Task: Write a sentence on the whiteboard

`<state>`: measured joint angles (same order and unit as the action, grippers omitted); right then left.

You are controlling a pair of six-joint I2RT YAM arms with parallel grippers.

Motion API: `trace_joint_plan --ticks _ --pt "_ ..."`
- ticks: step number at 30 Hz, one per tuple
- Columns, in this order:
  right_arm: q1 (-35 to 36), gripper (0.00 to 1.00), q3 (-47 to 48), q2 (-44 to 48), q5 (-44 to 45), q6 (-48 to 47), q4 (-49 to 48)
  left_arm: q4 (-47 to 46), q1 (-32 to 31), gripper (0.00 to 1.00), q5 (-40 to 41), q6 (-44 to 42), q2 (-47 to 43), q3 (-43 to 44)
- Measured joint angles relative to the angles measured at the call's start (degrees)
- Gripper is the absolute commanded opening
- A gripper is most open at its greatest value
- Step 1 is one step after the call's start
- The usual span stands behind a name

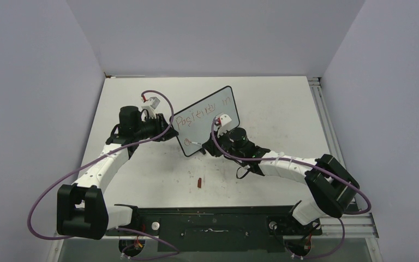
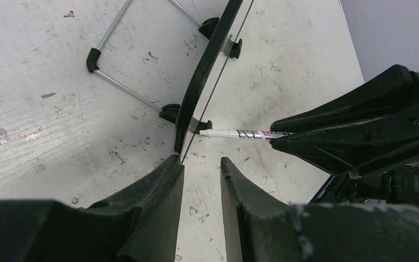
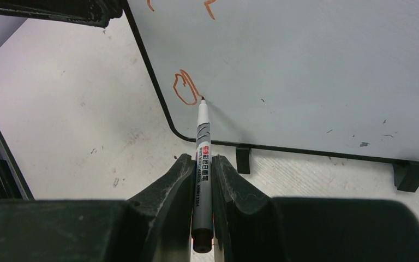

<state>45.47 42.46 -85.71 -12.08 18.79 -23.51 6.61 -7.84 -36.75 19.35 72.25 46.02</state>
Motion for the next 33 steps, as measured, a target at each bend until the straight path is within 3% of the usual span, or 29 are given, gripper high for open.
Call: trace_joint_plan --ticks 7,14,22,33 --pt "0.0 0.05 -0.52 0.35 1.14 0.02 0.28 0.02 0.04 0.36 0.44 -0.04 -0.09 0.0" --pt "0.0 0.05 -0.94 1.9 3.37 0.0 0.5 -0.13 0.96 0.51 2.64 0.02 -1.49 -0.02" --pt "0.0 0.05 -0.96 6.38 3.52 0.46 -0.13 -2.64 1.18 0.5 1.66 1.31 0.98 0.0" --pt "-0.07 0.05 -1.68 6.49 3.52 1.38 -1.42 -4.44 1.18 0.37 -0.22 1.57 2.91 0.0"
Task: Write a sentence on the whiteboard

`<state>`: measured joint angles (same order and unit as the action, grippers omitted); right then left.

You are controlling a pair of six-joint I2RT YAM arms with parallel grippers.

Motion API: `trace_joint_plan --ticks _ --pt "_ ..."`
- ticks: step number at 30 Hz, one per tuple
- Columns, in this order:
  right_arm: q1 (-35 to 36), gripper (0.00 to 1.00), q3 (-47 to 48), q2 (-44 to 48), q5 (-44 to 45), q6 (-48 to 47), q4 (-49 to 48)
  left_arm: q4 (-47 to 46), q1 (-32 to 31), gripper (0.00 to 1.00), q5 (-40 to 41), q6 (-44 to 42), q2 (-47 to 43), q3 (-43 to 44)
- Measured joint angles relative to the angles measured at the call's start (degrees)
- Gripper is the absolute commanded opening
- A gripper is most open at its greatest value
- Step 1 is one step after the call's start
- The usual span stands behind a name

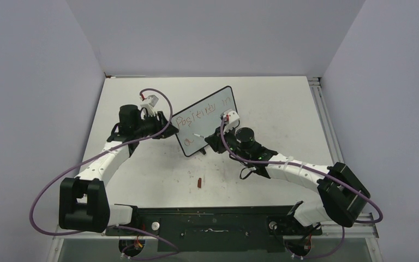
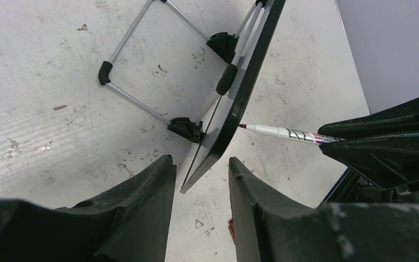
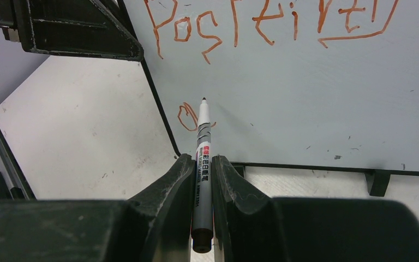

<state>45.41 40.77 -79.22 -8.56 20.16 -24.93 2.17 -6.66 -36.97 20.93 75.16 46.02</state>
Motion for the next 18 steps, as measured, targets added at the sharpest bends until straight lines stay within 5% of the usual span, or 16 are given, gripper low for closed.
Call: trace_joint_plan --ticks 18 --pt "-0.04 0.05 -0.42 -2.45 0.24 0.39 -1.95 -0.02 0.0 0.16 0.0 -0.13 1.38 0.74"
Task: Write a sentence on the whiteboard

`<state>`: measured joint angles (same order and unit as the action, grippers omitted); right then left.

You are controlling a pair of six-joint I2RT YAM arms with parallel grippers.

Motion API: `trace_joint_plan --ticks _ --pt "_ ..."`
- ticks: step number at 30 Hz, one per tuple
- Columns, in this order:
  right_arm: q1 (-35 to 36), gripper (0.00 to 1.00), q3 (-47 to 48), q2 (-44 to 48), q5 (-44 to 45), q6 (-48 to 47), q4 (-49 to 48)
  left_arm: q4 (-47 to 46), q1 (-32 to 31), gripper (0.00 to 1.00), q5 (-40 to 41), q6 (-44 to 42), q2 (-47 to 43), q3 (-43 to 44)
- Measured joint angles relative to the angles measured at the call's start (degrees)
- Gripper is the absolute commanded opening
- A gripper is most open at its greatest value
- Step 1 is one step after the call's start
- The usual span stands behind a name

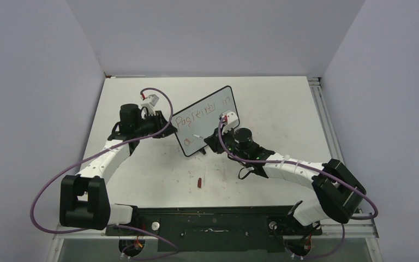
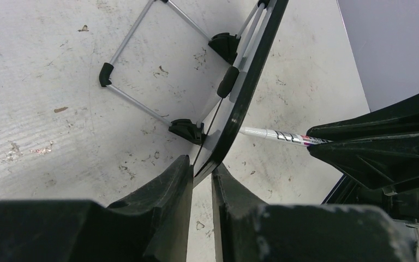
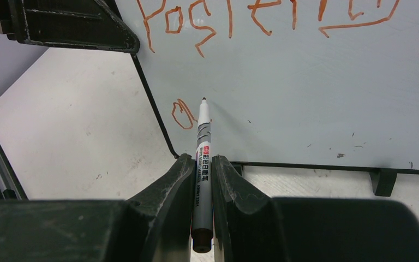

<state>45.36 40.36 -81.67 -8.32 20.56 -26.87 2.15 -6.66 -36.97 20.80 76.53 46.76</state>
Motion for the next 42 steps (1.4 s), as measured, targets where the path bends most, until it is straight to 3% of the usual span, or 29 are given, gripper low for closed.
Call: trace_joint_plan --ticks 18,42 --pt "0.0 0.05 0.0 -2.49 0.44 0.48 -1.31 1.16 -0.37 0.1 0.68 -1.95 0.11 0.42" --pt "0.63 0.05 0.02 -4.17 -1.07 0.61 -3.06 2.14 -0.44 0.09 1.73 -3.08 0.11 0.85"
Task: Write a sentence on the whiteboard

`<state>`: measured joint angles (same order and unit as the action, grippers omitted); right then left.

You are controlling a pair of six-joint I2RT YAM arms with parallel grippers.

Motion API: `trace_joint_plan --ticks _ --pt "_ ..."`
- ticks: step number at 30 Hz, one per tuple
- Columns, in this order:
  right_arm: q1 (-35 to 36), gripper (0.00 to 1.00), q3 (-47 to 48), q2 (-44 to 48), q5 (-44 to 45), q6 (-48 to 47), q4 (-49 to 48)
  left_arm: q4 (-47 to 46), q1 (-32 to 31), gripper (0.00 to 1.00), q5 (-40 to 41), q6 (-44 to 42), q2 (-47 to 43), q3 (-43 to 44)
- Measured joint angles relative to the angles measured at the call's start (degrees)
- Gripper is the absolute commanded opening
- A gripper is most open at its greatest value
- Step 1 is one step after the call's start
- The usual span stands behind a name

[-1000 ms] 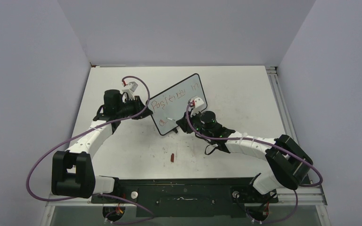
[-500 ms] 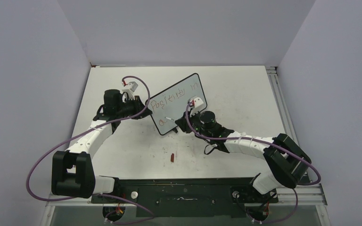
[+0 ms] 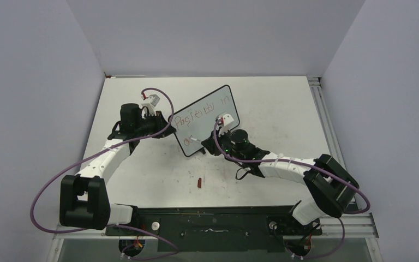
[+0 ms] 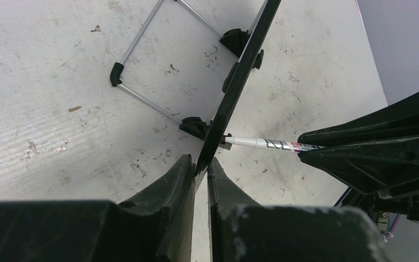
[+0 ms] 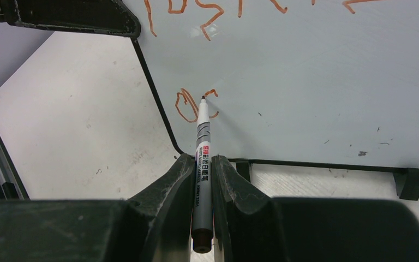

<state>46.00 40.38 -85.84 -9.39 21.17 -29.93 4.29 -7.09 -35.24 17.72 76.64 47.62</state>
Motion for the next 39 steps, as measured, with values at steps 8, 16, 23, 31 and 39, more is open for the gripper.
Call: trace_joint_plan --ticks 8,16,23,31,39 --pt "0.63 0.05 -0.87 -0.22 0.59 -0.13 0.07 0.04 0.0 0.08 0.07 -0.04 0.0 0.02" --pt "0.9 0.05 -1.97 -0.2 1.62 -0.24 0.2 0.04 0.0 0.08 0.07 -0.13 0.0 0.02" --pt "0.98 0.05 -2.56 -0.17 3.06 0.0 0.33 0.0 0.0 0.08 0.22 -0.15 0.0 0.02" --pt "0.98 0.05 -2.84 0.46 5.7 0.13 0.92 -0.02 0.0 0.08 0.33 -0.24 0.0 0.07" --pt "0.98 0.05 -2.91 0.68 6.86 0.09 1.03 0.0 0.0 0.05 0.39 -0.42 0.0 0.13"
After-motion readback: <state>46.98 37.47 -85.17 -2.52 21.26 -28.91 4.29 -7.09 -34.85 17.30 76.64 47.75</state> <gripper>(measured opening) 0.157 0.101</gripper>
